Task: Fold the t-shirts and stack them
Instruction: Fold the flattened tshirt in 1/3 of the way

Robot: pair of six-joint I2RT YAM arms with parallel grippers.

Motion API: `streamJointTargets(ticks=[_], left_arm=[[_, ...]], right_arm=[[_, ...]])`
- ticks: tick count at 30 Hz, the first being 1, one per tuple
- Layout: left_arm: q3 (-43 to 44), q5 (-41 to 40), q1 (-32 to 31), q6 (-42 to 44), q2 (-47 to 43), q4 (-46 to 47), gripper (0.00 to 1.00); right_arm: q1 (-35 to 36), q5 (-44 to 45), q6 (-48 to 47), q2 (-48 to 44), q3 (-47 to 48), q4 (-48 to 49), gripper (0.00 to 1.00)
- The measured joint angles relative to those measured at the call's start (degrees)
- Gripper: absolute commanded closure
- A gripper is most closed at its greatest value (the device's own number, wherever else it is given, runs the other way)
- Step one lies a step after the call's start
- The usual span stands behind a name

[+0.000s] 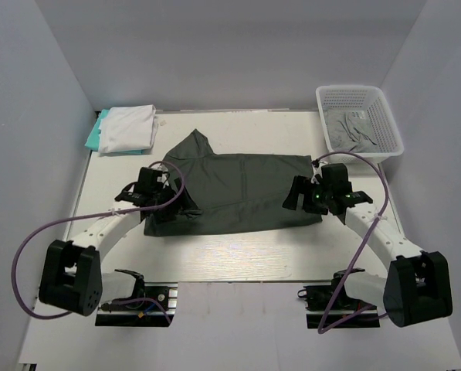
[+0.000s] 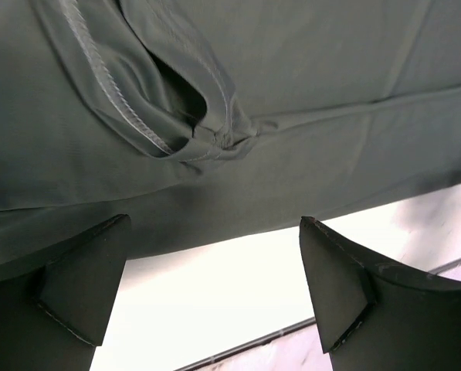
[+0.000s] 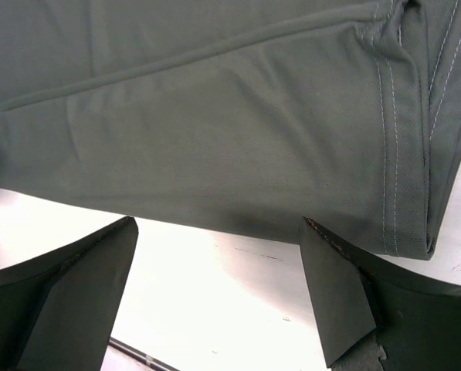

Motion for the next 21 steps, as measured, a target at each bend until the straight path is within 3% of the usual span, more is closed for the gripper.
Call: streamJointTargets(ticks=[21], left_arm=[[3.54,-4.72,-3.21,-1.46,13.03,6.58,0.0]], right_arm=[[-0.13,1.18,-0.7,6.1,2.05,-0.42,0.1]])
